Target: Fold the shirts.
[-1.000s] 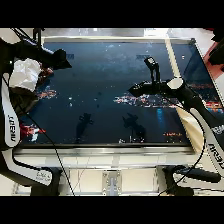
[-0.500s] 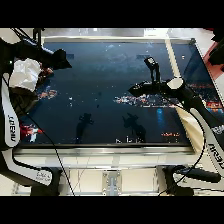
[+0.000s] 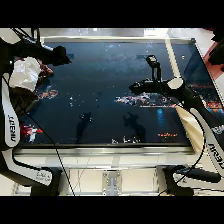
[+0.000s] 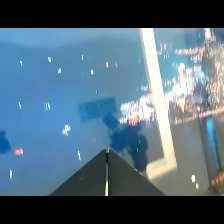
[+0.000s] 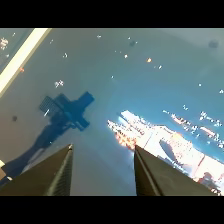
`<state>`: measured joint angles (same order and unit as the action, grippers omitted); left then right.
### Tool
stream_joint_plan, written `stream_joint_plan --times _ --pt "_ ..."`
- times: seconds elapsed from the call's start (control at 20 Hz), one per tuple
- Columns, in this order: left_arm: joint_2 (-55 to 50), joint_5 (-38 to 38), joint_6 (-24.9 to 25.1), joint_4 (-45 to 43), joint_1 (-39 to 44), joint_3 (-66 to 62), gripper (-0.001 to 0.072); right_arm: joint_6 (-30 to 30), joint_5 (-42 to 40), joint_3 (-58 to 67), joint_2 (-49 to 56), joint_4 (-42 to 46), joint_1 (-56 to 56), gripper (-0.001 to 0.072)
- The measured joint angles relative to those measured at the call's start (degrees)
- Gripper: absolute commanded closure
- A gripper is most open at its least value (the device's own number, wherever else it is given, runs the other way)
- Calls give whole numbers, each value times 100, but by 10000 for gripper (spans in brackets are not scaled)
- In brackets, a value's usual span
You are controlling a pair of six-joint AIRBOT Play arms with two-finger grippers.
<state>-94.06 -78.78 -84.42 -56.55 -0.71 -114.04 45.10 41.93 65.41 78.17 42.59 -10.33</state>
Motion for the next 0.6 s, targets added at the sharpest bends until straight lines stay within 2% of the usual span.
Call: stream_joint_plan --times 0.1,0.2,0.25,0.4,0.5,0.6 --pt "0 326 149 -116 2 0 2 4 -28 0 0 -22 -2 266" --pt "0 763 262 -752 2 0 13 7 -44 0 0 -33 -2 266" --pt "-4 1005 216 -1364 0 0 13 7 -50 0 0 -39 -2 266" --pt "-101 1637 -533 -3626 -131 0 15 7 -68 0 0 -44 -2 265" --pt "-247 1950 -1008 -4374 -387 -2 14 9 -59 0 0 -52 -2 266" --pt "-496 2107 -1386 -4610 -758 0 15 9 -28 0 0 -72 -2 266"
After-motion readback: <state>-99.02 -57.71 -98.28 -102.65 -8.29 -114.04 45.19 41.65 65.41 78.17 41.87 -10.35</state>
